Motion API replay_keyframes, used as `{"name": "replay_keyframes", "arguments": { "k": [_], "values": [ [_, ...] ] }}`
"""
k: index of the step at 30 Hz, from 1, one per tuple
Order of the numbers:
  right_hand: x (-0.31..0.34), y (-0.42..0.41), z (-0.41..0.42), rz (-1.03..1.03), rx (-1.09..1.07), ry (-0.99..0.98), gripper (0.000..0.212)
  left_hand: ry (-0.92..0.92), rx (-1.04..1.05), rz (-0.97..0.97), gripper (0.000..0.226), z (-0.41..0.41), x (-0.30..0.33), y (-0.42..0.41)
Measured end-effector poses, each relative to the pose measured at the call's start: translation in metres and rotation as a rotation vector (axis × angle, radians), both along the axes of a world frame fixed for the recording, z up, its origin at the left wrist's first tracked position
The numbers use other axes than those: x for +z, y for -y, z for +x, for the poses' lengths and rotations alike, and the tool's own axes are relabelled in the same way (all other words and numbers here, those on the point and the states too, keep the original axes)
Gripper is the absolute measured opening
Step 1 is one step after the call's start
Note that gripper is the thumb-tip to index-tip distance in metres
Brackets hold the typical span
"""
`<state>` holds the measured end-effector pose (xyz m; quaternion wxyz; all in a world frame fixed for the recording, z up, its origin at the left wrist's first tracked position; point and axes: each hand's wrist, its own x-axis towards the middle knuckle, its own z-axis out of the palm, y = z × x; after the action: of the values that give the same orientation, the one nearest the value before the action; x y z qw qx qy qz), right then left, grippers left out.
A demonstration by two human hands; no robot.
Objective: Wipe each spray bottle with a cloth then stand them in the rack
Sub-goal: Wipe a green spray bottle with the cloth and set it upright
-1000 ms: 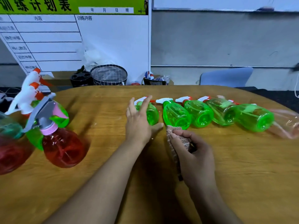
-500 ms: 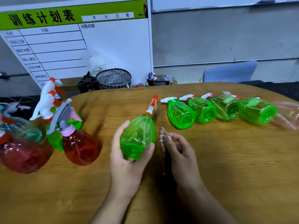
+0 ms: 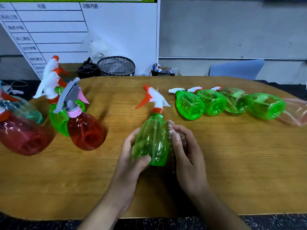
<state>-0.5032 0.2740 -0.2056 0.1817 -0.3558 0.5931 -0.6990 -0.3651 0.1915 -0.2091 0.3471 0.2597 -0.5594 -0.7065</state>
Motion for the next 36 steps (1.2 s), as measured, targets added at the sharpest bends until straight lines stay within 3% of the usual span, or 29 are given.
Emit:
{"name": "replay_keyframes", "arguments": {
  "k": [4, 10, 15, 24, 28, 32, 36],
  "values": [
    [-0.003, -0.001, -0.005, 0.046, -0.014, -0.139, 0.028, -0.060, -0.021, 0.065, 0.082, -0.004, 0.003, -0.005],
    [0.022, 0.004, -0.017, -0.066, -0.106, -0.360, 0.031, -0.043, -0.057, -0.028, 0.074, -0.005, -0.007, -0.001],
    [0.023, 0.005, -0.017, 0.145, -0.128, -0.597, 0.034, -0.015, -0.073, -0.131, 0.065, -0.006, -0.013, -0.003],
    [0.010, -0.025, 0.011, 0.015, 0.154, -1.080, 0.027, -0.121, -0.048, 0.091, 0.065, -0.005, 0.008, -0.007],
    [0.021, -0.026, 0.006, -0.030, 0.040, -0.823, 0.029, -0.073, -0.053, 0.039, 0.069, -0.003, 0.006, -0.009],
    [0.026, -0.013, -0.015, 0.062, -0.146, -0.546, 0.033, 0.015, -0.092, -0.112, 0.079, -0.002, 0.000, -0.008],
    [0.019, -0.012, -0.009, 0.185, -0.160, -0.703, 0.034, 0.038, -0.104, -0.168, 0.082, -0.005, -0.005, -0.008]
  ]
}}
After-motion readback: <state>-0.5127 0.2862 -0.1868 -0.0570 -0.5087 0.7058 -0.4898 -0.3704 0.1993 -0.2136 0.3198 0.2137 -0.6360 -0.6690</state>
